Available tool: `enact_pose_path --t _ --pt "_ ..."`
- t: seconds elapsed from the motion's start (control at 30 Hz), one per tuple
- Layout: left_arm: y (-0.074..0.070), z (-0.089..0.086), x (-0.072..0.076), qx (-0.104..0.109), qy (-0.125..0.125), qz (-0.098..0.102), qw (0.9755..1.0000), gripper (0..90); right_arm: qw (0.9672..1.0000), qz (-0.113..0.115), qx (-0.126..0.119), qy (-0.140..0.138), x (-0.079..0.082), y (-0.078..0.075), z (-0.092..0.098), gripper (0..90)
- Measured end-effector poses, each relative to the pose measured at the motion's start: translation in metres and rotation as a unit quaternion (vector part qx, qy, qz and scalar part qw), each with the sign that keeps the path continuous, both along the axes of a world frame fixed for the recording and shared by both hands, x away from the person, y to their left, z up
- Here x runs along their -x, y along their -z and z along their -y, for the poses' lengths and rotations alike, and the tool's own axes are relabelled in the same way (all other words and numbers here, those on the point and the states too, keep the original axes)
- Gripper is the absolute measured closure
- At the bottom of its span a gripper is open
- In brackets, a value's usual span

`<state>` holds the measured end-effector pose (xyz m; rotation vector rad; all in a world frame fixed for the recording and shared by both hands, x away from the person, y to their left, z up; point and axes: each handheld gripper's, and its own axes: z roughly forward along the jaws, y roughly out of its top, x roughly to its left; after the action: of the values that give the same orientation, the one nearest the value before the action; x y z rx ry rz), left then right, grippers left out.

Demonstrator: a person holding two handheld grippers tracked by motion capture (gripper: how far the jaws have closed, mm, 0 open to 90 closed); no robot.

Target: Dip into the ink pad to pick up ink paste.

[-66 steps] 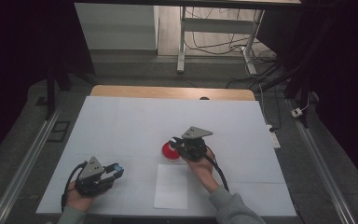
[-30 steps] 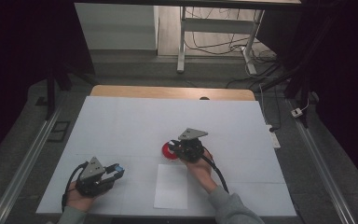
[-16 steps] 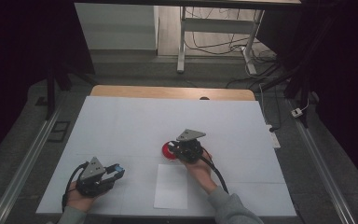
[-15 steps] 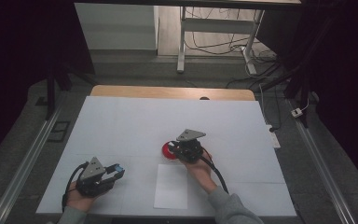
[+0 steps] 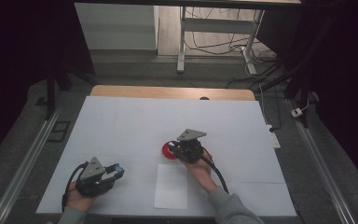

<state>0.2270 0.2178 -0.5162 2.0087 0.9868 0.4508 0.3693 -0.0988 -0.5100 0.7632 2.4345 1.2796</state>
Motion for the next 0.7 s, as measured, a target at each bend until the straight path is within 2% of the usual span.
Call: enact_pose_path --t 0.17,0.37,0.7 --pt "0.0000 -0.0001 0.0002 0.000 0.000 0.000 1.0000 65.3 0.9999 -0.004 -0.016 0.003 -0.0009 -0.0019 0.0023 75.4" --pt "0.0003 -0.0005 -0.0003 0.001 -0.001 -0.001 1.0000 65.3 0.9998 -0.007 -0.017 0.001 -0.0019 -0.0024 0.0037 75.4" --pt "0.0004 -0.0008 -0.0003 0.001 -0.001 0.000 1.0000 65.3 0.9995 0.005 -0.031 0.004 0.0002 -0.0087 0.0073 75.3"
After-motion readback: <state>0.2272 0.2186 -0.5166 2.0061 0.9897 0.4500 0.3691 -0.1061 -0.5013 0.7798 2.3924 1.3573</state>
